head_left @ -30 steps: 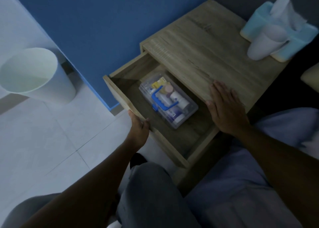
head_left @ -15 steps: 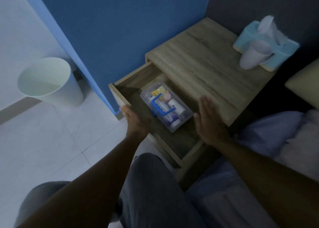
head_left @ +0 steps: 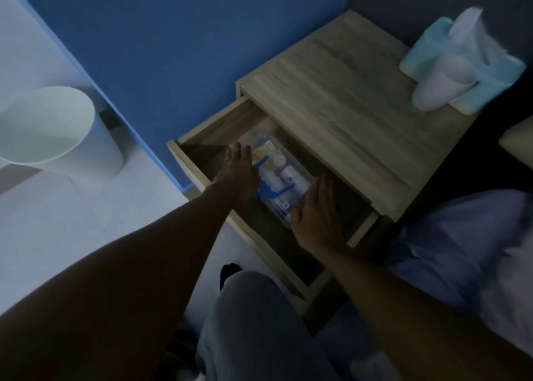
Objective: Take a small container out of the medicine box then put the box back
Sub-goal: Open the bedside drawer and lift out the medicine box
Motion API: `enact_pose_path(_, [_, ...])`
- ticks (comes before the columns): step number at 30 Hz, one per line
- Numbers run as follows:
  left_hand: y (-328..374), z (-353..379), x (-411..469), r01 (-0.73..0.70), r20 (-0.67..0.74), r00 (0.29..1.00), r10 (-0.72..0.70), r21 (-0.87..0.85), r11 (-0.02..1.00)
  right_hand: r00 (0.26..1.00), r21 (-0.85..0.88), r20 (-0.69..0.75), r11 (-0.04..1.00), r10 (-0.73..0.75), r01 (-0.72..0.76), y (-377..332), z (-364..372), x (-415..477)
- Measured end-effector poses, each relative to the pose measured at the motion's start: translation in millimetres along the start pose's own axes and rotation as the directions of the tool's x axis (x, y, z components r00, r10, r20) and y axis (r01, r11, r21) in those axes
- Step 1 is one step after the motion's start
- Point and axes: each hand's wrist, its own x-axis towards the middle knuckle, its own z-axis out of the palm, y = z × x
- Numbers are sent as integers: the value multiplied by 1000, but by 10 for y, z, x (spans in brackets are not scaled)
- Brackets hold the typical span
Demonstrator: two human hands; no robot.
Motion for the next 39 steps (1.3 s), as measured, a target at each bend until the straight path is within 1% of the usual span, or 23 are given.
enact_pose_path(3, [-24, 11, 78, 29, 5, 1000, -29, -145, 989, 996, 108, 32, 991, 81, -84, -42, -46, 19])
enact_pose_path(5, [-64, 7, 123, 80, 23, 997, -77, -298, 951, 987, 210, 70, 965, 143, -154, -54, -69, 33])
enact_pose_path(6, [-72, -5, 136, 115, 31, 993, -112, -374, 920, 984, 248, 68, 952, 166, -178, -53, -66, 41])
enact_pose_path(8, [-72, -15, 145, 166, 39, 985, -167, -463, 871, 980, 265, 18, 945, 196, -194, -47, -53, 62])
enact_pose_path(9, [-67, -15, 144, 185, 42, 981, -188, -483, 856, 979, 257, -8, 946, 206, -197, -55, -50, 72])
enact_pose_path(11, [-53, 0, 144, 207, 44, 976, -213, -493, 845, 970, 255, -16, 939, 243, -231, -80, -40, 78])
enact_pose_path(15, [-23, 10, 93, 240, 4, 963, -269, -469, 850, 933, 340, 61, 871, 356, -355, -149, -105, 94])
enact_pose_path(16, [-17, 4, 81, 245, 0, 961, -278, -470, 848, 921, 376, 84, 844, 380, -383, -156, -140, 103])
enact_pose_path(19, [37, -77, 13, 231, -19, 961, -276, -491, 840, 890, 551, 173, 708, 421, -442, -140, -267, 76])
enact_pose_path(20, [56, -121, 3, 217, -25, 965, -263, -492, 843, 895, 591, 179, 683, 408, -429, -128, -307, 44])
enact_pose_path(24, [152, -426, -121, 178, -60, 971, -232, -465, 867, 940, 695, 164, 640, 300, -326, -134, -521, -70])
enact_pose_path(26, [193, -600, -213, 159, -103, 969, -223, -430, 889, 953, 725, 186, 622, 238, -297, -169, -661, -86])
enact_pose_path(29, [233, -862, -363, 93, -180, 967, -180, -408, 908, 965, 768, 202, 584, 169, -263, -253, -906, -81])
enact_pose_path(32, [256, -1080, -462, 20, -262, 955, -140, -414, 910, 986, 787, 120, 593, 120, -168, -363, -1170, -52])
enact_pose_path(35, [354, -1241, -485, -21, -289, 945, -150, -515, 857, 996, 799, 43, 595, 78, -81, -465, -1436, 76])
enact_pose_path(36, [399, -1284, -467, -38, -307, 939, -154, -538, 842, 997, 812, 28, 579, 74, -66, -495, -1513, 142])
enact_pose_path(39, [502, -1373, -256, -105, -378, 918, -121, -526, 844, 995, 831, -2, 553, 97, -52, -564, -1704, 393])
